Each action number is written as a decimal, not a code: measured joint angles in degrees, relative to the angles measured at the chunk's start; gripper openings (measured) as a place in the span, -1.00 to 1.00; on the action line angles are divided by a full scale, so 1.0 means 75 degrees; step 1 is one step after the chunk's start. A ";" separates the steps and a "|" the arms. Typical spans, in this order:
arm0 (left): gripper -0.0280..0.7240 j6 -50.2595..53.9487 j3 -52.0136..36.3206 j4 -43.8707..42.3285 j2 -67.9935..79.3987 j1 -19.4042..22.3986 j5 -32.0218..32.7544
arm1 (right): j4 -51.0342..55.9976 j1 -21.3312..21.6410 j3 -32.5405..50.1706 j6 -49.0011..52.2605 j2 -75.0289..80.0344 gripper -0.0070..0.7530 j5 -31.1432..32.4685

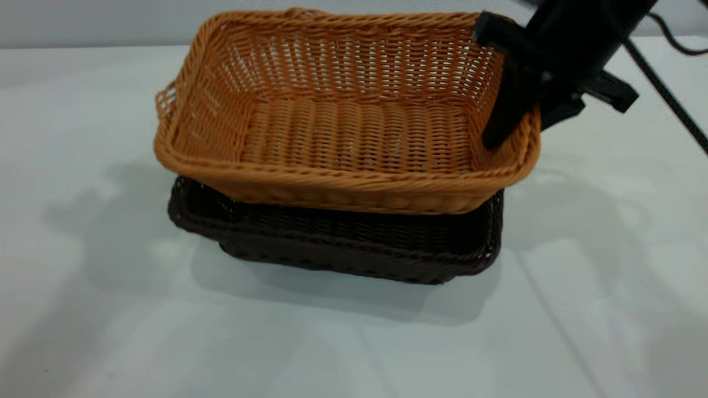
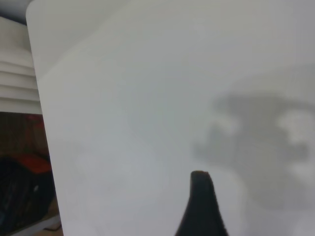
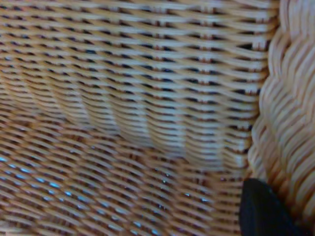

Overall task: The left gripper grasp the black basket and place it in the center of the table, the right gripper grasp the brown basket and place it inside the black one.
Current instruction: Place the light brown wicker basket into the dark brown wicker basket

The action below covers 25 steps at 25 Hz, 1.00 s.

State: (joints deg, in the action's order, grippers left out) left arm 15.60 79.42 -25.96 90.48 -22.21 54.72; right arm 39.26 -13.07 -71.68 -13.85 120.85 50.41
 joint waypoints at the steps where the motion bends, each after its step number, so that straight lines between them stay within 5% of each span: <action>1: 0.42 0.0021 0.0000 0.0000 0.0000 0.0000 0.0000 | 0.0059 -0.0017 -0.0015 0.0000 0.0056 -0.78 -0.0031; 8: 0.42 0.0021 0.0000 0.0014 0.0000 0.0000 0.0023 | 0.0474 -0.0138 -0.0099 -0.0050 0.0480 -0.78 -0.0178; 25: 0.42 0.0212 0.0000 0.0029 0.0000 0.0000 -0.0063 | 0.0561 -0.0138 -0.0152 -0.0452 0.0473 -0.77 0.0958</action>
State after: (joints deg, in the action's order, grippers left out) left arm 17.19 79.42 -25.74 90.48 -22.21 54.25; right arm 43.47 -14.11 -72.82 -17.24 124.40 57.59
